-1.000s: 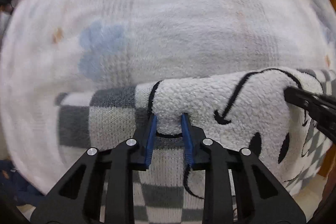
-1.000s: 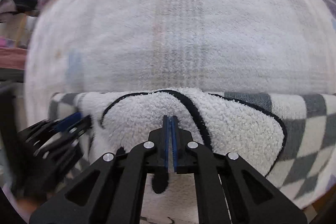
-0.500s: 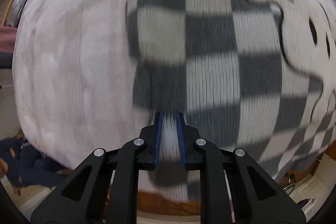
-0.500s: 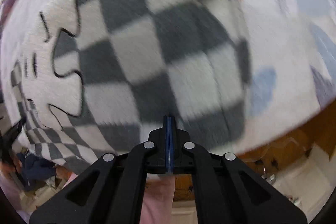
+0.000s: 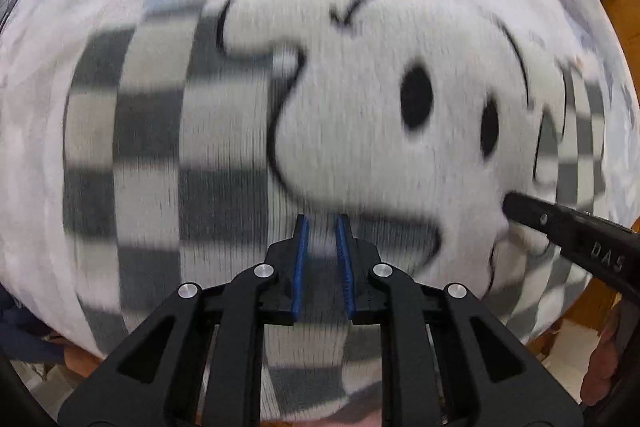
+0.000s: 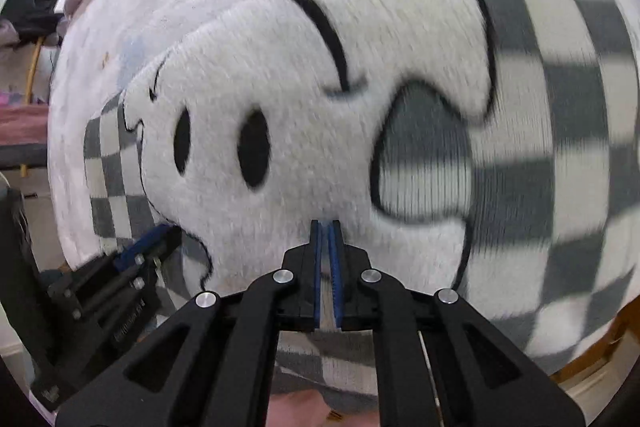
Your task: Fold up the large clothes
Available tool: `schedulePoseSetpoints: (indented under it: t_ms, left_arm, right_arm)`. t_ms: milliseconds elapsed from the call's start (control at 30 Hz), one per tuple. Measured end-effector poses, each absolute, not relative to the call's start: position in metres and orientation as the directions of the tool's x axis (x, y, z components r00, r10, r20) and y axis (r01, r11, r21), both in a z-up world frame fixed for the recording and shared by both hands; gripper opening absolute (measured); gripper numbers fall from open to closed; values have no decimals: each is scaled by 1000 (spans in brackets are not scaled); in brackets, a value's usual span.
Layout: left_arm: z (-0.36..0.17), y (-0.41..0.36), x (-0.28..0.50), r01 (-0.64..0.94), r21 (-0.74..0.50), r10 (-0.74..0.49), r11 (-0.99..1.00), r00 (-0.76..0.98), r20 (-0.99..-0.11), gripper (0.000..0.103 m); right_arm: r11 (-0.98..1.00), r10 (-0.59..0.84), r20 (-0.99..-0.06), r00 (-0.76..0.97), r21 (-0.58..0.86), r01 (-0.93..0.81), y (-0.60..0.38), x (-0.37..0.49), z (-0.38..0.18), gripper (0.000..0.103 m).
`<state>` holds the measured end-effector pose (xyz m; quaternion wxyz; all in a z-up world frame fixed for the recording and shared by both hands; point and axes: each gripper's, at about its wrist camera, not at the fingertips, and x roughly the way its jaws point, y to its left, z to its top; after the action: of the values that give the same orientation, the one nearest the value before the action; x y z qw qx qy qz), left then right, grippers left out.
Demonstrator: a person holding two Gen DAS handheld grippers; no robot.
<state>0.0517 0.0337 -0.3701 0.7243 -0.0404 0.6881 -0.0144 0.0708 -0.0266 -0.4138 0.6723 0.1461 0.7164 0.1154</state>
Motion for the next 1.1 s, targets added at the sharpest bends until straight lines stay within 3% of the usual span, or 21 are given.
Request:
schedulePoseSetpoints:
  t_ms: [100,300,367,467,600,700,800,867,1033,1100]
  left_arm:
    - [-377,45,13,-66,-106,-108,992,-21,-994,15]
    - [-383,53,-45,-33,-75,-79,997,-129,-988,16]
    - [-367,61,-50,-46,-94,-99,994,-128,-987,16]
    - [-346,86,-40,-63,-70,-74,996,-62,-995,17]
    - [-333,132,-35,-193,-9,-16,981,-34,-999,17]
    - [-366,160,-52,-270,-4,-49,963,-160,-986,15]
    - [-368,159,-68,-229,-7,-40,973,-137,-990,15]
    - [-366,137,-74,-206,25,-9,978,-164,-986,15]
    - [-400,108,-100,-180,53,4,982,-259,-966,16]
    - [-406,103,-97,-165,48,8,985,-238,-971,18]
  right_arm:
    - [923,383,-893,-234,365,118,-29,22,-446,0]
    - [882,455,-859,-234,400,248,-57,-34,-447,0]
    - [925,379,-880,-285,353,141,-55,-32,-434,6]
    - [947,322,-925,-201,318,57,-79,-20,-398,6]
    - [961,239,-964,-114,218,170,-146,6,-391,6]
    - [979,77,-973,-216,32,203,-179,13,-428,0]
    - [930,207,-959,-195,131,344,-206,-10,-446,0]
    - [930,197,-958,-209,115,349,-205,-14,-441,0]
    - [976,-26,-887,-461,-122,180,-192,-49,-486,1]
    - [955,23,-838,-545,-143,260,-215,-73,-504,2]
